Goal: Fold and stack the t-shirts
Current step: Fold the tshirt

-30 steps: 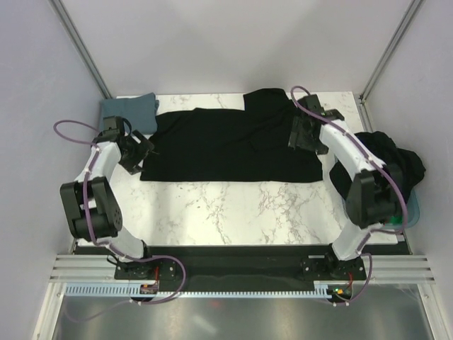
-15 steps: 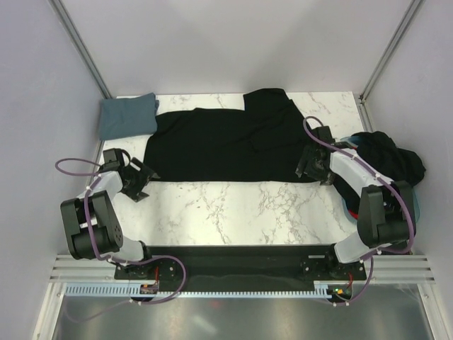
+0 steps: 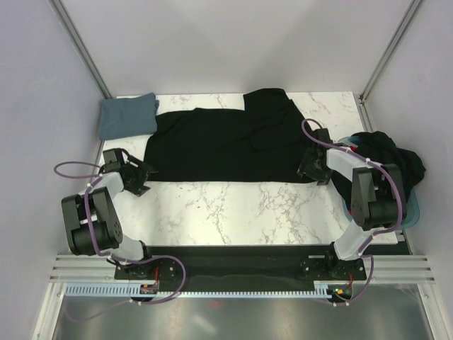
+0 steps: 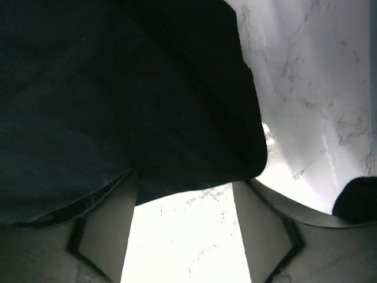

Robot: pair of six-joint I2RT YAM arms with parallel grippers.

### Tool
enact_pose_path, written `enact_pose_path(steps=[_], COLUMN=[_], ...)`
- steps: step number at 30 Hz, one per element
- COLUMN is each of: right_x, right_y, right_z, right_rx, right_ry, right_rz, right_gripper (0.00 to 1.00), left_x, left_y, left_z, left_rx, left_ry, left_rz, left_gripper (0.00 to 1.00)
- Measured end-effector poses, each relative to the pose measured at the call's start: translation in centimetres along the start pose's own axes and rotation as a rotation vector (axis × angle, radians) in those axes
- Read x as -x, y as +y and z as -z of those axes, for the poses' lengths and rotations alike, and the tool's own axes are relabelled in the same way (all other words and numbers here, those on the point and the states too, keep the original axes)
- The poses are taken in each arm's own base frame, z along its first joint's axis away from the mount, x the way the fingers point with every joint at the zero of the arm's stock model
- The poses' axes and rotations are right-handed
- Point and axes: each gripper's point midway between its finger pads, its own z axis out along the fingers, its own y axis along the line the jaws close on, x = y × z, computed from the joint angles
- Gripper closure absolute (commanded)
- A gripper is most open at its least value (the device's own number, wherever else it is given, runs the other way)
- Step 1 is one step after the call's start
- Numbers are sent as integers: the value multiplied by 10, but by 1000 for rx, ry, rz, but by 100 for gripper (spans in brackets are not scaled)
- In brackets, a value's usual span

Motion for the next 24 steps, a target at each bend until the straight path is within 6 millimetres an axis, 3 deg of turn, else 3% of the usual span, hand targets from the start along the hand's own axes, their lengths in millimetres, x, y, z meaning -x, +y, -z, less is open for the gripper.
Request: enact_pose_path(steps=[3,5,7,10,11,15,18,21,24], right_x=[3,5,7,9,9,12,32,69,93], right_y=[1,2,6,10,10,11,21,39,47], right_z=[-1,-2,-3,-3,-3,-1,11,41,83], right_rx=[-1,4,18,33,34,24,23,71,136], right_ry=[-8,-15,-22,-30,-30,-9,-9,-87,-186], right_rz=[3,8,6,2,4,11,21,12,-7], right_gripper=[41,62,84,100,100,100,100,100,100], left_x=[7,13,17,15,14,17,35,61,75], left_y=[-8,-13,-16,-10,-9,-17,-46,-85,-112], left_z=[-7,-12,-17,-24,-26,-23,-11,18,64], left_rx=[-16,-29,-34,-13,-7,-16,-54,-134,-232], left_ry=[-8,-17,-24,-11,-8,6,-1,-59,-124], left_rz=[21,31,42,68,72,73,63,38,18], left_gripper=[26,32,56,95,98,98,98,98,98])
